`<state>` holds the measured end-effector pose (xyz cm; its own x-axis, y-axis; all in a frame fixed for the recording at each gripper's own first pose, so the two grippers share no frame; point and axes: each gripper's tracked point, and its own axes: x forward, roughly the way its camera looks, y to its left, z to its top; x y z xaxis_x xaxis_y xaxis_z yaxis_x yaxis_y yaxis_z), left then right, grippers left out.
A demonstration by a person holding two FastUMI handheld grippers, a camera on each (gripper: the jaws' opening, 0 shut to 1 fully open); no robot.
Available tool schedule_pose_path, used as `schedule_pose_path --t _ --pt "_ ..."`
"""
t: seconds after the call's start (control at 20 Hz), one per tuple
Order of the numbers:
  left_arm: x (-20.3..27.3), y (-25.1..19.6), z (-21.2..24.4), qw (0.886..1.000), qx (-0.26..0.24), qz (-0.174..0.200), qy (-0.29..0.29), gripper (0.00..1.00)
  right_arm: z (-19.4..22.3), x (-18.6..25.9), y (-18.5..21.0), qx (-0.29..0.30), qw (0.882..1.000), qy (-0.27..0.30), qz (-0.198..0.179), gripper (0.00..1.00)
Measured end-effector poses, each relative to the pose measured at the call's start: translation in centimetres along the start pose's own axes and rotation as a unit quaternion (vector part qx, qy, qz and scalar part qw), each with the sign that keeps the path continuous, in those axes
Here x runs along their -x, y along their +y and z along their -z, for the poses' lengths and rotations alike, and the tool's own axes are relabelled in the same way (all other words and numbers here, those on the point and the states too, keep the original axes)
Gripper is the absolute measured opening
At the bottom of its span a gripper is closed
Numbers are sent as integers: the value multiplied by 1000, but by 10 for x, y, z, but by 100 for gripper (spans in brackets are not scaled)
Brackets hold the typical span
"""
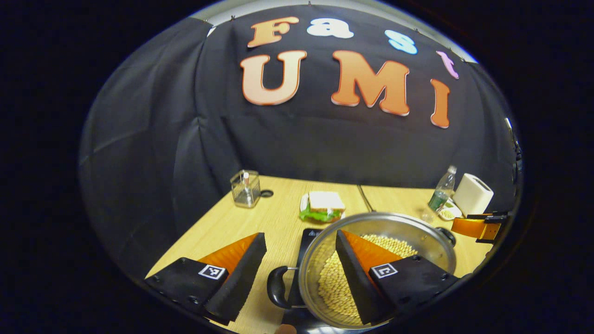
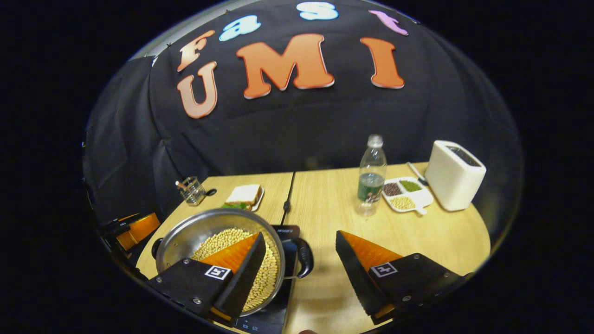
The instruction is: First push the handle of the pot to place it horizontally, then grasp the pot with both hands and set it on the induction cooktop.
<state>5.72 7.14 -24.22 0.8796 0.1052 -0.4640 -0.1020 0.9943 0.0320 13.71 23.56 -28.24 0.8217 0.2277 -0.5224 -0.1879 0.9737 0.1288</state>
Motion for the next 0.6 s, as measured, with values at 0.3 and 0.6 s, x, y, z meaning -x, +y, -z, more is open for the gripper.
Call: schedule_pose_path --t 0.3,0.6 --pt "86 -30 -121 992 -3 9 -128 99 -103 109 -53 36 990 -135 19 94" --pt "168 -25 -193 981 9 13 -195 99 -168 217 -117 49 971 -226 55 94"
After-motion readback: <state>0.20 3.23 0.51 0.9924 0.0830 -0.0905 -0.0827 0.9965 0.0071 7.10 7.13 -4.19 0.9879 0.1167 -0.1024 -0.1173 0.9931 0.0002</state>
